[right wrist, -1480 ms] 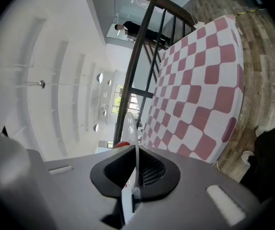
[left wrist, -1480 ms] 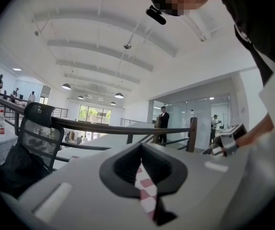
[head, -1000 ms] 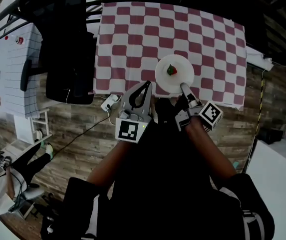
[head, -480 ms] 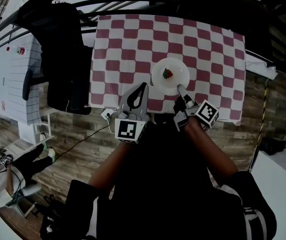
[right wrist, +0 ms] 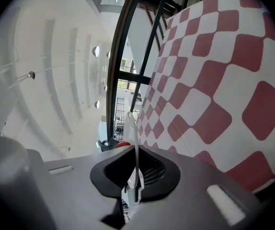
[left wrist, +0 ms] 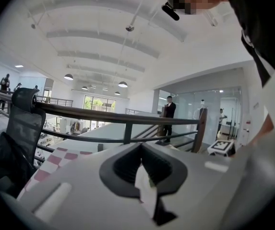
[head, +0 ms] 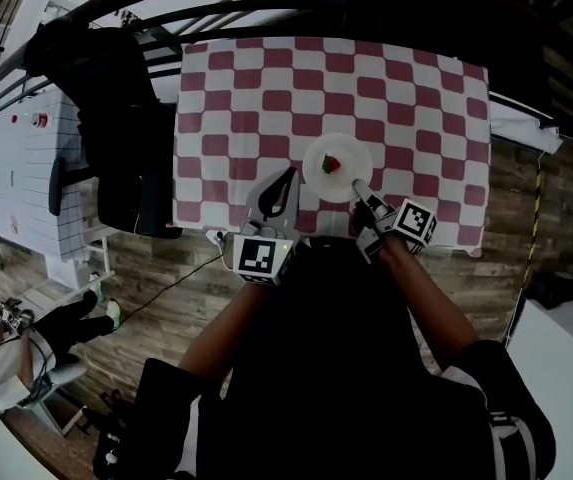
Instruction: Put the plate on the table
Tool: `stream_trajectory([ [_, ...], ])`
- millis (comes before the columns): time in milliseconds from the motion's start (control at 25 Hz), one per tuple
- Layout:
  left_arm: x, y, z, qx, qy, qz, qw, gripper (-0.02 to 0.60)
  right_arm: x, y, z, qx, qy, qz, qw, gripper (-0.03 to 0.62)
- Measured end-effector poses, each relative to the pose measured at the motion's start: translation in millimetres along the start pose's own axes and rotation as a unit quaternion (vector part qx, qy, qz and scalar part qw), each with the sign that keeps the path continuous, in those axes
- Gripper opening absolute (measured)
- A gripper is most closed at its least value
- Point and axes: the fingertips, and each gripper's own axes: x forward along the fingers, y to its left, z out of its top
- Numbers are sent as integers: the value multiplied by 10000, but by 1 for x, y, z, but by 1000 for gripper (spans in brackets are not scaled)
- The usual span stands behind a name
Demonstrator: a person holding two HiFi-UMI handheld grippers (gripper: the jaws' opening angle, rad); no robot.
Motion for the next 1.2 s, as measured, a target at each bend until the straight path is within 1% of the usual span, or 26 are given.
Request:
stream_trajectory([
  [200,11,2,0,-92,53,124,9999,8,14,-32,-4,-148,402,124,9990,9],
  [280,12,2,1,-57,96,156,9998,8,21,-47,-7,-160,511,126,9985,9],
  [440,16,3,0,0,138,206,9997,8,26,-71,-8,-205,632,8,9978,9],
  [680,17,12,-2,-168,168,302,9993,8,31,-93,-12,-267,877,-148,9957,9],
  [840,17,13,-3,-135,198,274,9993,8,39,-104,-12,-300,920,-160,9952,9],
  [960,15,16,-4,-86,200,281,9994,8,44,-111,-8,-272,852,-201,9958,9],
  [1080,9,29,-9,-164,283,383,9987,8,49,-118,-7,-333,787,-324,9958,9],
  [1200,4,38,-11,-199,343,468,9981,8,53,-124,-7,-399,824,-450,9948,9],
])
